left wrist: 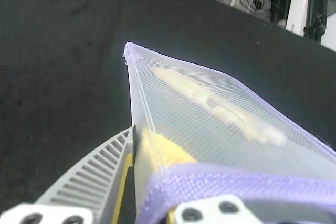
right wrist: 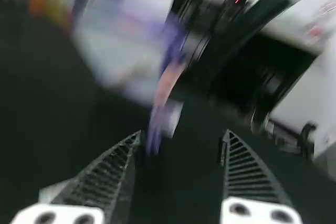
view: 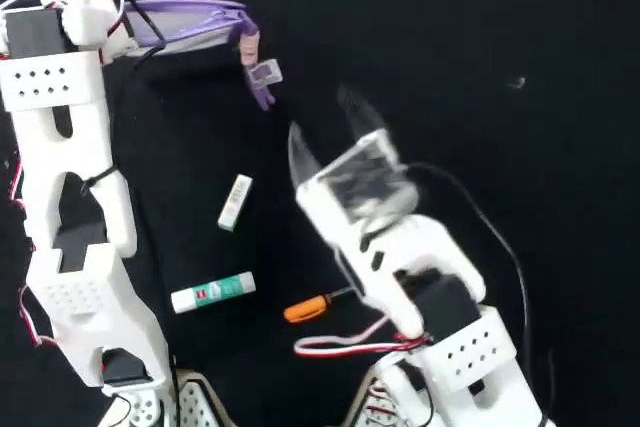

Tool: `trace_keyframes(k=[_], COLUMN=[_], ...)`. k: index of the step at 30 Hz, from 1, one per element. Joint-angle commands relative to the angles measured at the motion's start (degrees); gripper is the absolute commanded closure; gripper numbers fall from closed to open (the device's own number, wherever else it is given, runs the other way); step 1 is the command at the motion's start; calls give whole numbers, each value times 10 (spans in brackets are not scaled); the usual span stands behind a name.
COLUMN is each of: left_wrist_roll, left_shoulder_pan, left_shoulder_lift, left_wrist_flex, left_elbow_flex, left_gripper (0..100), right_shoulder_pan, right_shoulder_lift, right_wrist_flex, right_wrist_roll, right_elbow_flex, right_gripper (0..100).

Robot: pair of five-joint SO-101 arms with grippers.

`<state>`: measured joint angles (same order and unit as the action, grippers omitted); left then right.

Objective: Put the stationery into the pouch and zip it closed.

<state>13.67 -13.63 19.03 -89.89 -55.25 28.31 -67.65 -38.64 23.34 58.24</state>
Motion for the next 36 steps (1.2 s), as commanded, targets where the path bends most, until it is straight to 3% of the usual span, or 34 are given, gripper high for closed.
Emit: trace_keyframes(k=[1, 9, 19, 23, 26, 32, 36], left_wrist_roll=[-9, -11, -11, -12, -53, -68, -68], left_shoulder_pan=[-6, -10, -94, -106, -107, -145, -162], left_shoulder_lift=[-7, 35, 73, 74, 73, 67, 74], left_wrist_flex=[18, 35, 101, 108, 128, 139, 140], left_elbow_flex=[-8, -14, -15, -14, -15, -15, -11], left_gripper=[970, 970, 970, 970, 970, 970, 970], right_shoulder_pan=[27, 84, 207, 224, 225, 225, 225], right_shoulder_lift=[-8, -4, -3, 3, 46, 231, 358], right_wrist_flex=[-149, -324, -332, -308, -262, -151, -131], right_wrist_roll=[105, 245, 263, 258, 258, 258, 258], right_elbow_flex=[-25, 22, 132, 144, 167, 142, 87], right_gripper=[780, 780, 781, 781, 781, 781, 781])
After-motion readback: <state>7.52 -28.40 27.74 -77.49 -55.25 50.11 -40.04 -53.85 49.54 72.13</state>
